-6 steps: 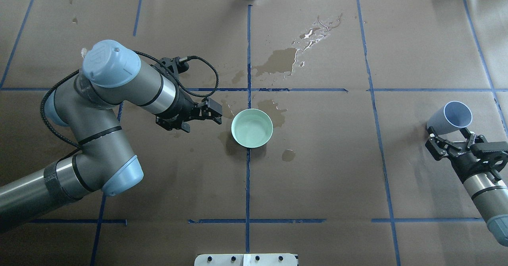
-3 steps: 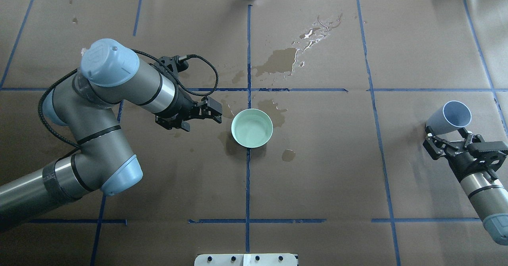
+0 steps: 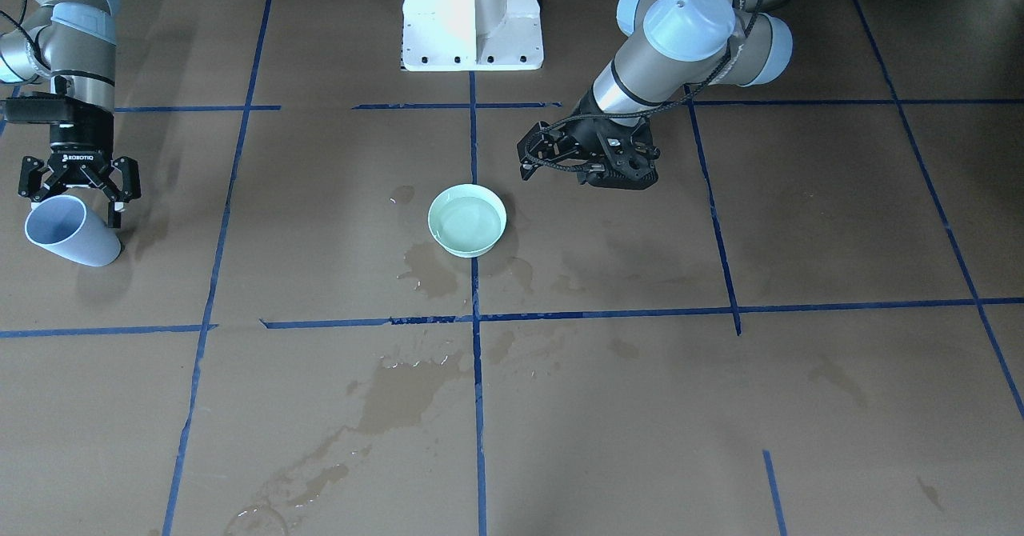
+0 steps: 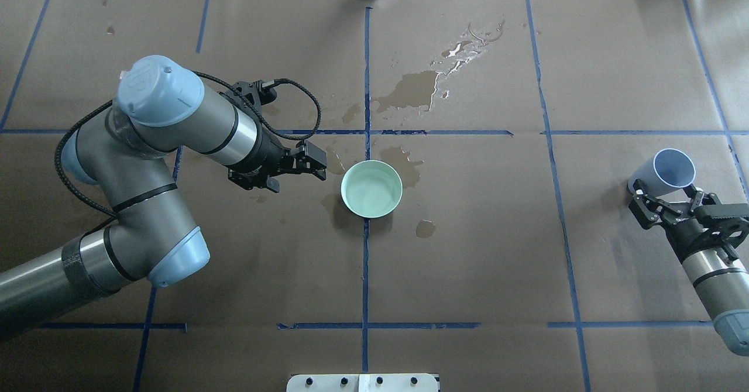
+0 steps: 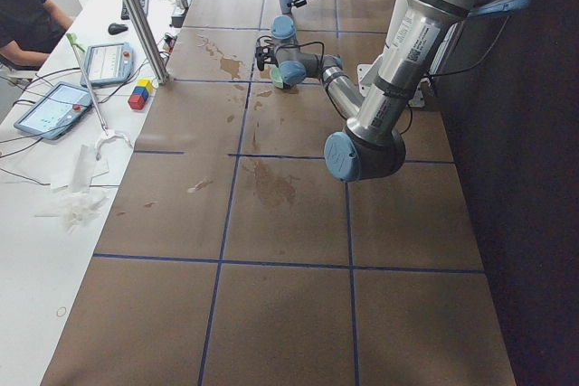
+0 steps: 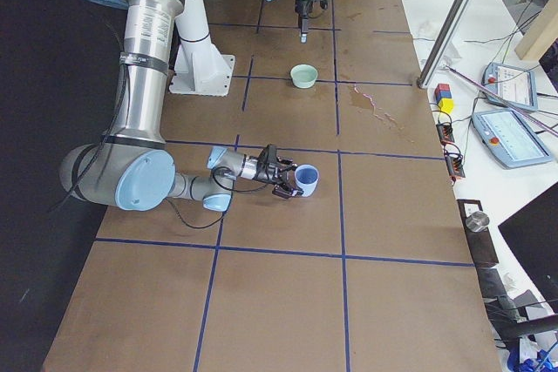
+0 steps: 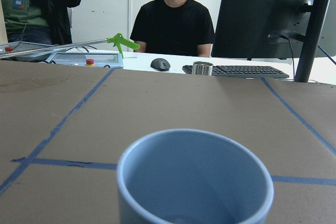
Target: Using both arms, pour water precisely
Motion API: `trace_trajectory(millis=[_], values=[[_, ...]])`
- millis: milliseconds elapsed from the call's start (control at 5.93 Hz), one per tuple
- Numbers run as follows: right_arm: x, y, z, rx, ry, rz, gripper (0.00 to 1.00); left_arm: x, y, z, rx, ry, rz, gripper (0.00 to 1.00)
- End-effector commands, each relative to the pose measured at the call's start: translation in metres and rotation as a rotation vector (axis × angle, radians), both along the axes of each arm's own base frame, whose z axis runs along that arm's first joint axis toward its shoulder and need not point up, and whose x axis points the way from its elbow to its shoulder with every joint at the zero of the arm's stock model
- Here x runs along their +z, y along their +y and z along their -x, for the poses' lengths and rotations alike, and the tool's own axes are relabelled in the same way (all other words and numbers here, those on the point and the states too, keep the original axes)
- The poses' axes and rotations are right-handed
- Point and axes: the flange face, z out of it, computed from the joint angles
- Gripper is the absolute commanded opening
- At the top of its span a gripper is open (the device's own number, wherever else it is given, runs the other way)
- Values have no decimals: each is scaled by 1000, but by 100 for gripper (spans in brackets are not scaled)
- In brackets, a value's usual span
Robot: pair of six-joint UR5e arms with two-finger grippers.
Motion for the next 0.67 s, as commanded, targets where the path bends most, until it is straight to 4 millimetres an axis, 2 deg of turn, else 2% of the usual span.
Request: trace_trajectory(millis=[0,169,506], values=[[-8,-9,11,15,-19,-6,99,-2,1,1,0,4,-3,100],[-7,-11,9,17,-19,-4,98,5,3,5,-2,-2,2,100],[-7,-15,5,25,-3,-6,98,7,6,9,-2,-1,1,100]])
